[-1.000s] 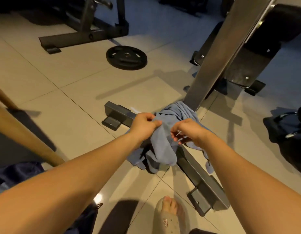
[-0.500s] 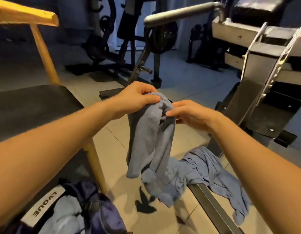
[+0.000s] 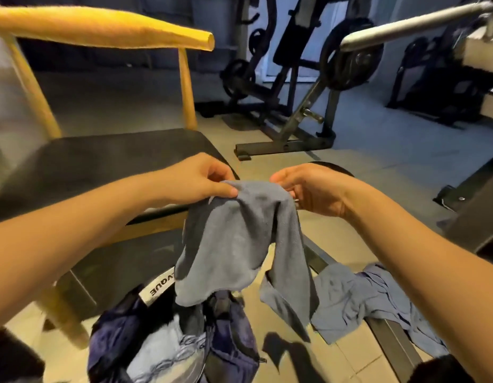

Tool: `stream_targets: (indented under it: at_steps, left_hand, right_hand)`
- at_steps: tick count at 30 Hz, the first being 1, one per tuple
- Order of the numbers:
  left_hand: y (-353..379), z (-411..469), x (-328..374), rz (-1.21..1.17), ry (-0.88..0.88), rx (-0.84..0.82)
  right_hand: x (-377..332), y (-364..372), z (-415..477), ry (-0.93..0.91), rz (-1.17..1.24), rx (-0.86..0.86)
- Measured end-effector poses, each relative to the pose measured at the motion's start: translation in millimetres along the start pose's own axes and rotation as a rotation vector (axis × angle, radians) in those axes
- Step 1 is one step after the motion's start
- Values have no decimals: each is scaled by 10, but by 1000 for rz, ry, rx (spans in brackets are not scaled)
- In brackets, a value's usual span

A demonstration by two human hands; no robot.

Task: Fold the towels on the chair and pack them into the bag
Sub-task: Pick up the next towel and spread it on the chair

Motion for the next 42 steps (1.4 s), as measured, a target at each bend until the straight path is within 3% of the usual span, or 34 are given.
stream_targets:
  at_steps: [4, 10, 14, 19, 22, 28, 31, 39, 42]
  left_hand:
    - [129, -139, -419, -70, -41, -85]
    - [176, -303, -349, -578, -41, -187]
    - [295, -344, -299, -541, -23, -223]
    - [287, -423, -304, -671, -68, -281]
    - [261, -516, -421, -577, -98, -311]
    - [-127, -736, -711, -477, -196, -134]
    - [-520, -850, -837, -417, -199, 5]
    - [-1374, -1304, -1378, -335, -327, 326]
    - [-1567, -1376, -1640, -367, -446, 537]
  right_hand:
    - [-166, 334, 83, -94, -111, -83]
    - [-435, 629, 7, -272, -149, -168]
    - [-465, 692, -27, -291, -147, -169]
    - [-438, 660, -3, -275, -192, -122]
    - [-493, 477, 3, -308, -190, -5]
    - [-574, -102, 69, -373, -122, 437]
    - [-644, -214, 114, -428, -108, 562]
    - [-1299, 17, 354, -529, -124, 521]
    - [-1541, 210, 635, -498, -92, 527]
Point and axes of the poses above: each hand's wrist, its own z-axis towards the middle knuckle, its own y-axis out of the palm, x = y × z, the point moved 7 cm from there along z, towards the middle knuckle, and after that the axes turned 9 degrees about -y, right-handed, at the moved point
